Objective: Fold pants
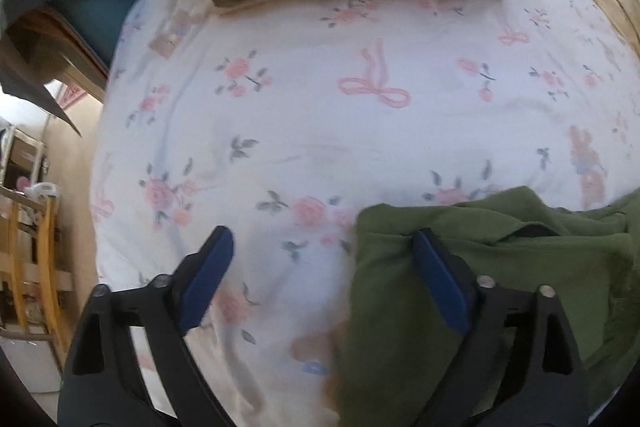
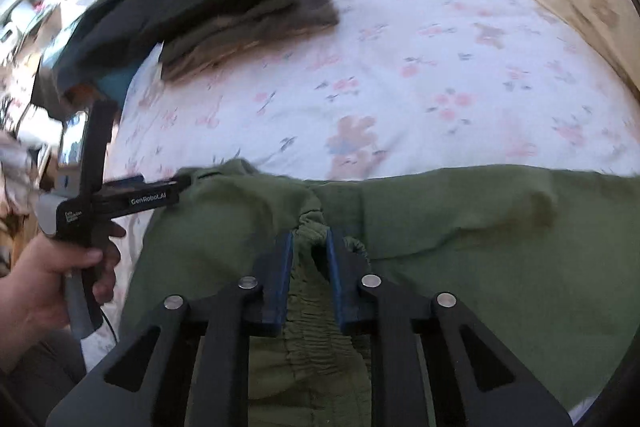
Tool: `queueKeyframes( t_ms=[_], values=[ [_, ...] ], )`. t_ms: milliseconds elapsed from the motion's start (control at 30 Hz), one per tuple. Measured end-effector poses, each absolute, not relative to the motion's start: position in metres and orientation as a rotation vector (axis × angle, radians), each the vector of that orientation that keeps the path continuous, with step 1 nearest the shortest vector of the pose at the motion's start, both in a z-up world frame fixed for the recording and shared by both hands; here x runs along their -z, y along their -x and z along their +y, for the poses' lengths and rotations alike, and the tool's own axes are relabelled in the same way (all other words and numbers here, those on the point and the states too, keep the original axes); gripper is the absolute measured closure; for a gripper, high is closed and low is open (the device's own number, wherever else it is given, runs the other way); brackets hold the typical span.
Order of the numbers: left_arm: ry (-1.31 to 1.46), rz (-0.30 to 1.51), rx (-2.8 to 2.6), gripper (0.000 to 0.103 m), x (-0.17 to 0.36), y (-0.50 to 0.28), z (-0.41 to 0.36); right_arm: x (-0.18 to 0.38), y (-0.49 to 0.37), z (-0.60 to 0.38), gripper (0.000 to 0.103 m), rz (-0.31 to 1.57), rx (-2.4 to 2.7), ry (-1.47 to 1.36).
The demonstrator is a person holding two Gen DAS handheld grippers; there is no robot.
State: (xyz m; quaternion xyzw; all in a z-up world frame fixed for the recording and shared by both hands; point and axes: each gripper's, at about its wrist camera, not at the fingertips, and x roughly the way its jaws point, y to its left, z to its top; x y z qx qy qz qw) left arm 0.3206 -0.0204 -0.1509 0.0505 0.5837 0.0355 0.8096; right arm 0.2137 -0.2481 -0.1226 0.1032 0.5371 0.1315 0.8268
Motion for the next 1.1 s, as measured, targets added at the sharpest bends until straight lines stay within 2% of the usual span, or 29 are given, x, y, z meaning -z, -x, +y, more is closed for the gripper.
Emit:
queueKeyframes(
  t_ms=[200, 300, 433, 533, 667, 800, 833, 900, 933, 967, 1000, 1033, 1067, 1100],
  values=[
    [-0.059, 1.250, -0.062, 0.011, 0.149, -0.321, -0.013, 0.168, -0.229, -0.246, 0.085, 1.184, -0.105, -0.012],
    [0.041, 1.265, -0.058, 0.013, 0.135, -0.317, 0.002, 0.149, -0.224, -0.253, 0.085, 1.165, -0.113, -0.061],
    [0.072, 1.234, -0.057, 0.015, 0.097, -0.292, 0.014, 0.107, -0.200, -0.272, 0.078, 1.103, -0.065, -0.092],
    [0.118, 1.233, 0.066, 0.014, 0.076, -0.262, 0.007, 0.084, -0.182, -0.275, 0.078, 1.077, -0.143, -0.149],
    [0.082, 1.368, 0.168, 0.015, 0.100, -0.213, -0.017, 0.111, -0.156, -0.242, 0.079, 1.254, -0.352, -0.272],
    [0.018, 1.504, 0.145, 0.014, 0.147, -0.193, -0.025, 0.163, -0.133, -0.210, 0.079, 1.454, -0.341, -0.197],
    [-0.020, 1.521, 0.144, 0.014, 0.156, -0.193, -0.027, 0.176, -0.131, -0.204, 0.084, 1.492, -0.327, -0.163],
    [-0.050, 1.521, 0.135, 0.013, 0.166, -0.196, -0.025, 0.192, -0.127, -0.194, 0.085, 1.533, -0.289, -0.056],
    [-0.020, 1.526, 0.139, 0.013, 0.166, -0.199, -0.021, 0.189, -0.127, -0.195, 0.083, 1.529, -0.286, -0.069],
    [0.012, 1.527, 0.136, 0.013, 0.162, -0.201, -0.017, 0.179, -0.126, -0.199, 0.077, 1.510, -0.291, -0.107],
    [0.054, 1.506, 0.128, 0.014, 0.153, -0.202, -0.011, 0.169, -0.123, -0.204, 0.077, 1.480, -0.299, -0.150],
    [0.076, 1.485, 0.130, 0.014, 0.146, -0.203, -0.007, 0.155, -0.118, -0.213, 0.065, 1.443, -0.293, -0.216],
    [0.088, 1.457, 0.135, 0.014, 0.137, -0.205, -0.003, 0.148, -0.113, -0.219, 0.048, 1.424, -0.283, -0.268],
    [0.087, 1.438, 0.139, 0.014, 0.131, -0.207, -0.001, 0.143, -0.104, -0.227, 0.045, 1.409, -0.263, -0.350]
  ],
)
